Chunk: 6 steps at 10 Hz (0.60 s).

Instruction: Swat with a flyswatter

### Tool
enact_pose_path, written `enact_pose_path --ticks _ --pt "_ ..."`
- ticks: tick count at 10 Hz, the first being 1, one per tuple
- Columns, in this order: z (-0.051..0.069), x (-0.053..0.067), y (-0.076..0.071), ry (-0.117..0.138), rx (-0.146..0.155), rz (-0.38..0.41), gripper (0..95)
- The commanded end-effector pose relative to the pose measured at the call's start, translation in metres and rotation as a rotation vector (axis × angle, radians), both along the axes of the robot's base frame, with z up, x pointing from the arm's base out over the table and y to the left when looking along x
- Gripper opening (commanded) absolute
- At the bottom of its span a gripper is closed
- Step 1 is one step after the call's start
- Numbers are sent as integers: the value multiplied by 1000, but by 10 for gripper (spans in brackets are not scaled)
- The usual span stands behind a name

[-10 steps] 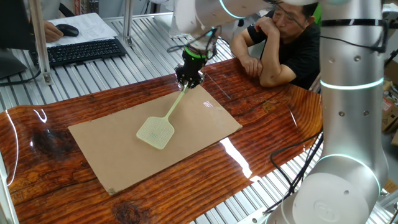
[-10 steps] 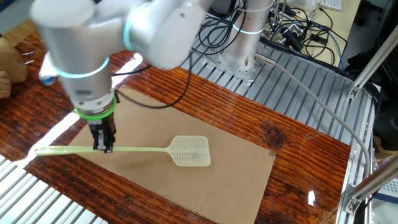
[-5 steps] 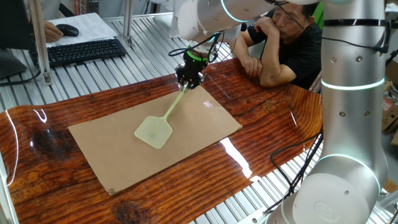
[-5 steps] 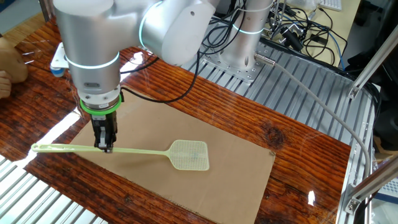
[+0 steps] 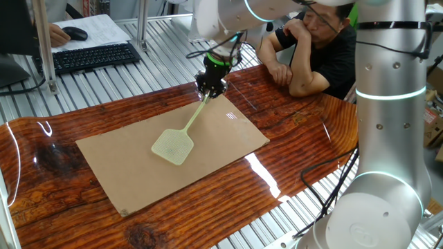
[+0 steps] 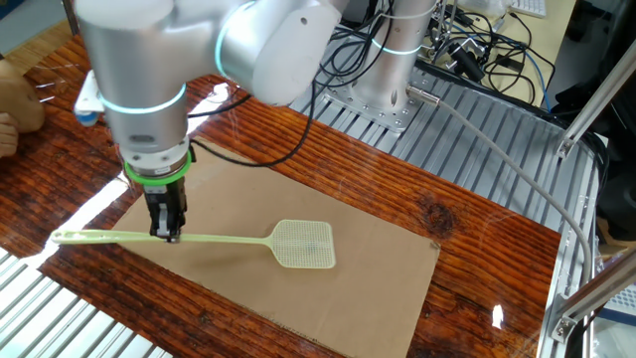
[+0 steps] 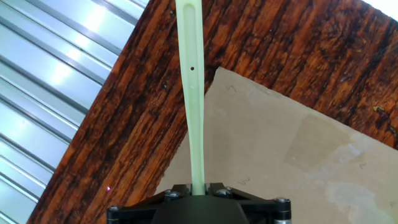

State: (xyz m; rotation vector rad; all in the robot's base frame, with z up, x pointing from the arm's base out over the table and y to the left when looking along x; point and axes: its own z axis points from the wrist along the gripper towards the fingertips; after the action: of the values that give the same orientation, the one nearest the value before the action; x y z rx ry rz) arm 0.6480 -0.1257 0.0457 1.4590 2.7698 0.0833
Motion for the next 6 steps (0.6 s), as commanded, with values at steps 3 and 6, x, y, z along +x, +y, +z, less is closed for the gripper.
enact_pose_path --ticks 3,6 --pt "5 4 -5 46 30 -2 0" --pt "5 4 -5 -9 7 -8 0"
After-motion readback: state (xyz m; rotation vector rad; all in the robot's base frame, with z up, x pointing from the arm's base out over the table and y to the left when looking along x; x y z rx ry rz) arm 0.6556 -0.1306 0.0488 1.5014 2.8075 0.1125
